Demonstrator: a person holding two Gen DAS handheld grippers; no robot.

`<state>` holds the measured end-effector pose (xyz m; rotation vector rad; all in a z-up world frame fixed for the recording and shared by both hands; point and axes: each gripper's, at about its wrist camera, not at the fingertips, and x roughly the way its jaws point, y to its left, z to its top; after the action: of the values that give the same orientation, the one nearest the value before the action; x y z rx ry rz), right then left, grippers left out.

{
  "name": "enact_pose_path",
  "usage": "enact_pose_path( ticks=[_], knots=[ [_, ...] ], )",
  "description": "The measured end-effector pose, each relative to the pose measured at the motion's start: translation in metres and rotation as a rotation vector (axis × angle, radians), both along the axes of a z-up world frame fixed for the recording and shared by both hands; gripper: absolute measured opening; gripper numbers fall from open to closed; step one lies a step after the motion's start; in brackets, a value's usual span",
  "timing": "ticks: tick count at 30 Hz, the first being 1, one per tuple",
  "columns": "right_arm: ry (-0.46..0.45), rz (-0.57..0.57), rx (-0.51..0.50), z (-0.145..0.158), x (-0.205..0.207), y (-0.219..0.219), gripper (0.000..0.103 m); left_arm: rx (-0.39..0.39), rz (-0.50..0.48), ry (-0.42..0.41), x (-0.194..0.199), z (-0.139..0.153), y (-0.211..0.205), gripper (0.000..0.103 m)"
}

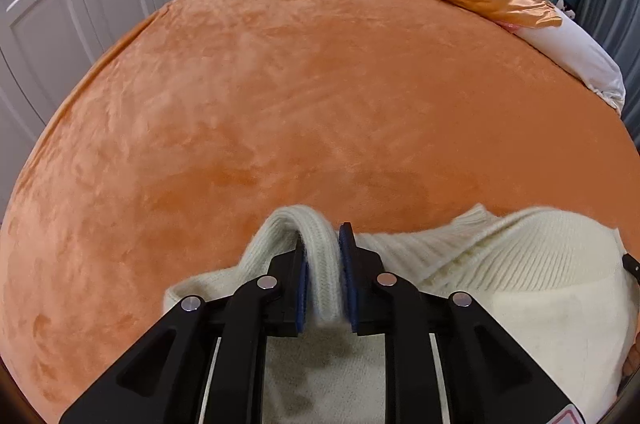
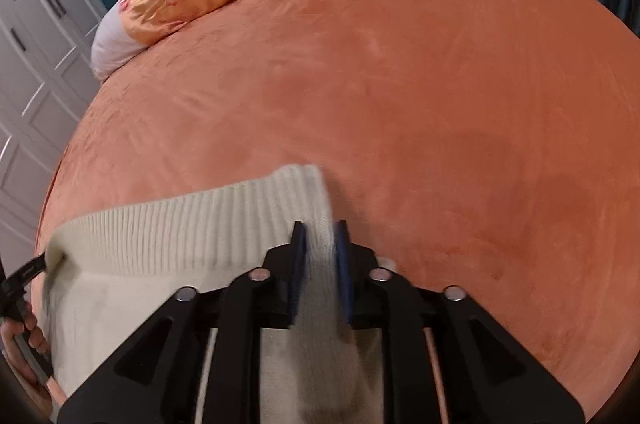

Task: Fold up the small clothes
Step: 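Grasp the ribbed hem with both tools and fold it toward the collar, then open both tools to release the hem and lift them off the cardigan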

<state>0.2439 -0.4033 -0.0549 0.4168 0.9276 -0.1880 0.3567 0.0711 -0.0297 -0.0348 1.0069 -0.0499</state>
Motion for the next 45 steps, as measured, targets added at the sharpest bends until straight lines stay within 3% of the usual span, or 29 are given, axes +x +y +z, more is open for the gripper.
enact_pose_path(
  ticks=[2, 3, 4, 5, 7, 9, 12, 15, 17, 19, 20, 21, 22, 24, 25, 29, 30, 32, 34, 36, 38, 42, 44, 45],
  knots=[
    [-0.048, -0.067, -0.055, 0.017, -0.013, 0.001, 0.026, 0.0, -0.003, -0.019, -0.009, 0.012, 0.0, 0.022],
    [-0.107, -0.078, -0.079, 0.034, -0.025, 0.009, 0.026, 0.013, 0.001, -0.033, -0.015, 0.021, -0.002, 0.029],
    [-0.154, -0.05, -0.068, 0.047, -0.035, 0.023, 0.026, 0.057, 0.025, -0.078, -0.028, 0.036, -0.006, 0.046],
    [-0.186, -0.018, -0.059, 0.055, -0.041, 0.036, 0.026, 0.088, 0.036, -0.133, -0.043, 0.049, -0.011, 0.05],
    [-0.23, 0.127, -0.04, 0.072, -0.054, 0.085, 0.026, 0.094, -0.002, -0.242, -0.08, 0.077, -0.031, 0.055],
    [-0.236, 0.301, 0.013, 0.075, -0.066, 0.142, 0.026, 0.057, -0.077, -0.263, -0.107, 0.088, -0.055, 0.06],
    [-0.177, 0.499, 0.07, 0.053, -0.084, 0.211, 0.024, 0.002, -0.177, -0.14, -0.128, 0.065, -0.091, 0.063],
    [-0.113, 0.542, 0.02, 0.028, -0.108, 0.236, 0.023, 0.035, -0.152, 0.002, -0.135, 0.022, -0.092, 0.048],
    [-0.109, 0.491, 0.005, 0.023, -0.127, 0.218, 0.022, 0.052, -0.094, 0.048, -0.142, 0.006, -0.068, 0.047],
    [-0.101, 0.4, 0.011, 0.024, -0.139, 0.183, 0.016, 0.056, -0.051, 0.042, -0.157, 0.002, -0.033, 0.049],
    [-0.099, 0.364, 0.026, 0.024, -0.144, 0.166, 0.011, 0.067, -0.041, 0.04, -0.162, 0.001, -0.021, 0.05],
    [-0.086, 0.304, 0.048, 0.024, -0.153, 0.139, 0.0, 0.064, -0.037, 0.039, -0.169, 0.0, -0.008, 0.05],
    [-0.076, 0.268, 0.067, 0.023, -0.158, 0.12, 0.0, 0.058, -0.033, 0.041, -0.176, 0.001, 0.006, 0.045],
    [-0.057, 0.159, 0.028, 0.023, -0.173, 0.082, 0.0, 0.099, -0.034, 0.042, -0.188, 0.002, 0.02, 0.024],
    [-0.06, 0.126, 0.042, 0.024, -0.182, 0.068, 0.0, 0.106, -0.034, 0.036, -0.196, 0.004, 0.027, 0.02],
    [-0.067, 0.065, 0.012, 0.04, -0.196, 0.048, 0.004, 0.038, 0.01, 0.025, -0.205, 0.025, 0.043, 0.02],
    [-0.071, 0.05, -0.028, 0.049, -0.195, 0.047, 0.02, 0.031, 0.021, 0.007, -0.199, 0.03, 0.044, 0.027],
    [-0.105, 0.055, -0.056, 0.065, -0.182, 0.041, 0.034, -0.006, 0.024, -0.058, -0.185, 0.05, 0.045, 0.045],
    [-0.131, 0.068, -0.053, 0.077, -0.158, 0.04, 0.041, -0.059, 0.024, -0.103, -0.154, 0.067, 0.044, 0.071],
    [-0.136, 0.078, -0.018, 0.08, -0.126, 0.033, 0.051, -0.082, 0.023, -0.111, -0.116, 0.069, 0.044, 0.072],
    [-0.118, 0.065, 0.002, 0.075, -0.089, 0.027, 0.058, -0.108, -0.004, -0.07, -0.078, 0.062, 0.037, 0.074],
    [-0.039, 0.016, 0.025, 0.051, -0.035, 0.018, 0.059, -0.108, 0.0, 0.056, -0.02, 0.018, 0.034, 0.076],
    [-0.008, 0.013, 0.057, 0.039, -0.018, 0.017, 0.058, -0.149, -0.007, 0.064, -0.019, 0.009, 0.034, 0.063],
    [0.004, 0.022, 0.067, 0.035, -0.012, 0.018, 0.042, -0.174, -0.012, 0.06, -0.021, 0.008, 0.036, 0.047]
  ],
)
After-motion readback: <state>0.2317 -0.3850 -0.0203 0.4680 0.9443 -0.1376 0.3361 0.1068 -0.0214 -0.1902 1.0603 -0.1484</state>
